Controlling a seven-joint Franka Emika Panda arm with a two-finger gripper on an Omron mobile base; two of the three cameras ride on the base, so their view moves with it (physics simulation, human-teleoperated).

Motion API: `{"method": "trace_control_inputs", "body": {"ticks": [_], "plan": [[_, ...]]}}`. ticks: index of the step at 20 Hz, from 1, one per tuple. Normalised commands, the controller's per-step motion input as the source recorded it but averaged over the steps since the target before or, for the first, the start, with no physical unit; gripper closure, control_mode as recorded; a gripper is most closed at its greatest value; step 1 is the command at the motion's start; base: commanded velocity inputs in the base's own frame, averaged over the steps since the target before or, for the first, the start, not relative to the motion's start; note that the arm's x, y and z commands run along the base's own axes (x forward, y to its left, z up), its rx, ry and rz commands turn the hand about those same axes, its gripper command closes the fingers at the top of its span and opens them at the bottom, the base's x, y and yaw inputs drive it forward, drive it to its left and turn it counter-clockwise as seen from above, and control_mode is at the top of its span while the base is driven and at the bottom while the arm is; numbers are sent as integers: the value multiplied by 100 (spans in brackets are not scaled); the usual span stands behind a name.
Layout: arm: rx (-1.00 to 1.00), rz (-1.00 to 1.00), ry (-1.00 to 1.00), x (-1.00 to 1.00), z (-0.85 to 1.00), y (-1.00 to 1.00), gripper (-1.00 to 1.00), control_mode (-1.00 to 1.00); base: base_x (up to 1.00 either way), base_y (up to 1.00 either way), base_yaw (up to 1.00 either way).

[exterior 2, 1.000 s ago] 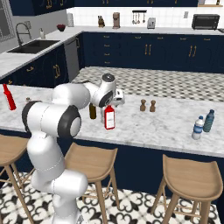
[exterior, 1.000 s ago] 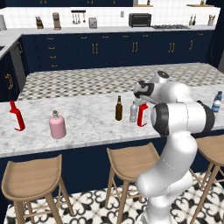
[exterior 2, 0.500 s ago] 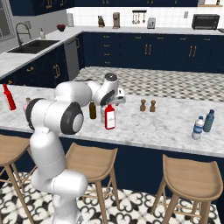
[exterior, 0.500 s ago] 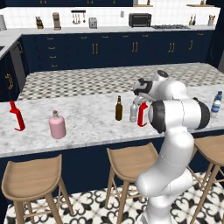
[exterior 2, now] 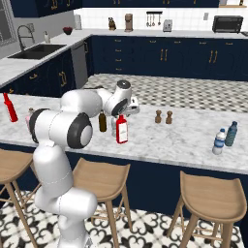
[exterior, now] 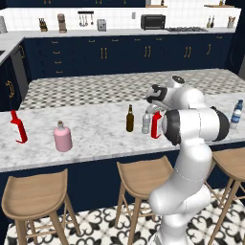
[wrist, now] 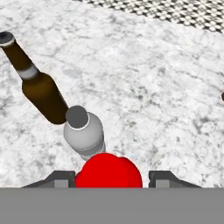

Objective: Move the plastic bottles in the middle to the plastics group, and the glass bottles in the middle to the glass group.

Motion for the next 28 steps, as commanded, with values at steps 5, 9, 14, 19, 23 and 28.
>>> {"method": "trace_control_inputs", "body": {"ticks": [5,9,14,19,23,28], "plan": [[0,0,-3,-20,0,0,100,-100,0,0,0],[1,0,-7,-55,11,0,100,-100,0,0,0],[0,0,-8,-78,15,5,100,-100,0,0,0],[4,0,-11,-77,15,34,100,-100,0,0,0],[6,0,-12,-34,32,81,100,-100,0,0,0],[3,0,0,-19,9,99,100,-100,0,0,0]]}}
